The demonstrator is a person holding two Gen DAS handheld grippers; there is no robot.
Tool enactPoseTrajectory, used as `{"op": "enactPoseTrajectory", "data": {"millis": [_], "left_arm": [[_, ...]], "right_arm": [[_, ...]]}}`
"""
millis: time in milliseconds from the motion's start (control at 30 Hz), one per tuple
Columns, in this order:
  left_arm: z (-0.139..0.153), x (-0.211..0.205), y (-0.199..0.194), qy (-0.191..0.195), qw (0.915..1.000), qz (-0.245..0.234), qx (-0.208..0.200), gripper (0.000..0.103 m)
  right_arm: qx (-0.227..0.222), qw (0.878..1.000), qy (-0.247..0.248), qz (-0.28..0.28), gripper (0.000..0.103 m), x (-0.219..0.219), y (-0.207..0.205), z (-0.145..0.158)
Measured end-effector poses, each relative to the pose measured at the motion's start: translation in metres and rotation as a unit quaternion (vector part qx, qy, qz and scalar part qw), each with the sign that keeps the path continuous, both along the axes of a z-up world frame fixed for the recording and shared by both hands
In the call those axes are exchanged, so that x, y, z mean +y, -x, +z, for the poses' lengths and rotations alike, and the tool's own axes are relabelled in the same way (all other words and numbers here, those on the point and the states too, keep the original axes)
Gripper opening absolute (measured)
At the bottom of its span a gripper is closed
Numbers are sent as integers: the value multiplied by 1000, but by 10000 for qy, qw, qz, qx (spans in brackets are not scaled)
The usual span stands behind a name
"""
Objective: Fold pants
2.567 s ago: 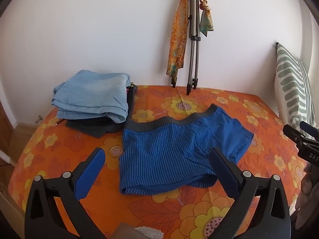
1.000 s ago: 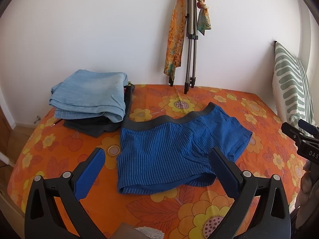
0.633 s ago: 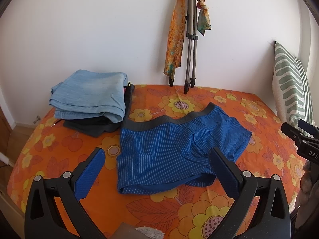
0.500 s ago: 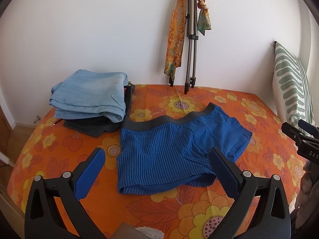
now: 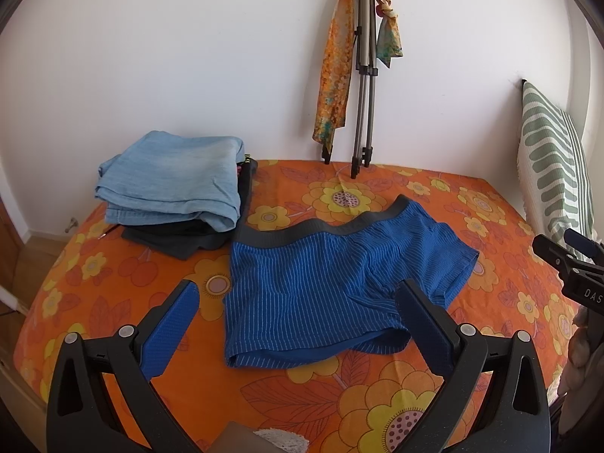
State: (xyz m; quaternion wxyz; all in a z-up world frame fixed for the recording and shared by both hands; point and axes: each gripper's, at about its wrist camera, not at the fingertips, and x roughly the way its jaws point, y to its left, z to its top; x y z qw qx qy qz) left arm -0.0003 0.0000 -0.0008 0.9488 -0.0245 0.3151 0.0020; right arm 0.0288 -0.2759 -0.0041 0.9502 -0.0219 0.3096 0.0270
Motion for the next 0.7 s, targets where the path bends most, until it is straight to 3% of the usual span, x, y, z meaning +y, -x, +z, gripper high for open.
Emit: {"op": "enactPoseTrajectory", "data": {"millis": [467, 700], "left_arm": [[-6, 25, -1, 153, 9997, 152, 115, 103], [-17, 42, 3, 308, 9989, 203, 300, 101]], "right_arm": [[4, 9999, -85, 114, 103, -1, -2, -5], [30, 9971, -661, 388, 103, -13, -11, -12]]}}
